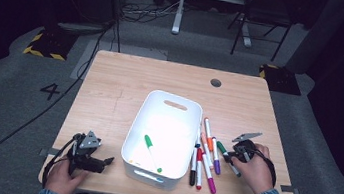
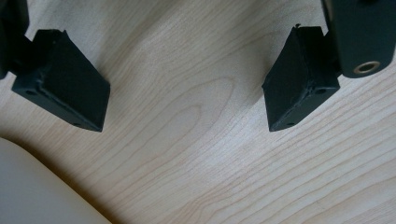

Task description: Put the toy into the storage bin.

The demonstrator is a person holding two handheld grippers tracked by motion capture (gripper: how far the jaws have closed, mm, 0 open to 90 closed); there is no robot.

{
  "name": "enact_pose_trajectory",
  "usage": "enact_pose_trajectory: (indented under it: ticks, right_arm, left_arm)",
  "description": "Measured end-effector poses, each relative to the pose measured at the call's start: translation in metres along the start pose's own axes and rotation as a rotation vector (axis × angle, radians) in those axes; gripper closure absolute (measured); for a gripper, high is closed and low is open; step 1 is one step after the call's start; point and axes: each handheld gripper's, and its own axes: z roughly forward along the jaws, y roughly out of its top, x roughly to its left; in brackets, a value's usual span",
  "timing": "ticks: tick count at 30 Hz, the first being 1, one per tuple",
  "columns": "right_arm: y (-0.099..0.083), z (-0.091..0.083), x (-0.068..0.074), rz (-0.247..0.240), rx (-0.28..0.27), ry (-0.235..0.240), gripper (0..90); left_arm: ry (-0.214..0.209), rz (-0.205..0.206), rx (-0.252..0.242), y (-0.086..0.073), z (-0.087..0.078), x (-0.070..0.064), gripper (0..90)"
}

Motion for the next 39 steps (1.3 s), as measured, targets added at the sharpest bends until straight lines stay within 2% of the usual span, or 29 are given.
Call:
enact_pose_trajectory:
  ticks: [4,8,13,16,21,22,23,32,35,38,39]
  right_arm:
    - [0.001,-0.001,0.000,0.012,0.022,-0.016,76.9]
    - [0.002,-0.001,-0.002,0.036,0.034,-0.007,77.0]
    - [0.005,-0.009,-0.003,0.044,0.000,-0.004,77.0]
    - [0.011,-0.025,-0.001,0.027,-0.038,-0.002,77.1]
    - [0.019,-0.042,0.004,0.012,-0.079,0.010,77.1]
    - [0.023,-0.052,0.006,0.004,-0.100,0.012,77.0]
    - [0.023,-0.052,0.006,0.004,-0.100,0.012,77.0]
    - [0.039,-0.087,0.014,-0.040,-0.159,0.024,77.0]
    - [0.043,-0.097,0.018,-0.049,-0.178,0.032,77.0]
    - [0.049,-0.109,0.029,-0.089,-0.190,0.052,77.1]
    - [0.049,-0.109,0.029,-0.089,-0.190,0.052,77.1]
  left_arm:
    - [-0.001,-0.001,-0.001,0.000,0.000,0.000,15.0]
    - [-0.005,-0.005,-0.001,0.000,0.000,0.000,15.0]
    - [-0.004,-0.005,-0.001,0.000,0.000,0.000,15.0]
    - [-0.004,-0.002,0.000,0.000,0.000,0.000,15.0]
    - [0.000,0.001,0.000,0.000,0.000,0.000,14.9]
    - [-0.004,-0.003,-0.002,0.000,0.000,0.000,15.0]
    - [-0.004,-0.004,-0.001,0.000,0.000,0.000,15.0]
    - [-0.004,-0.002,-0.001,0.000,0.000,0.000,15.0]
    - [-0.002,-0.001,-0.001,0.000,0.000,0.000,14.9]
    - [0.000,-0.001,0.000,0.000,0.000,0.000,15.0]
    - [-0.003,-0.003,0.000,0.000,0.000,0.000,15.0]
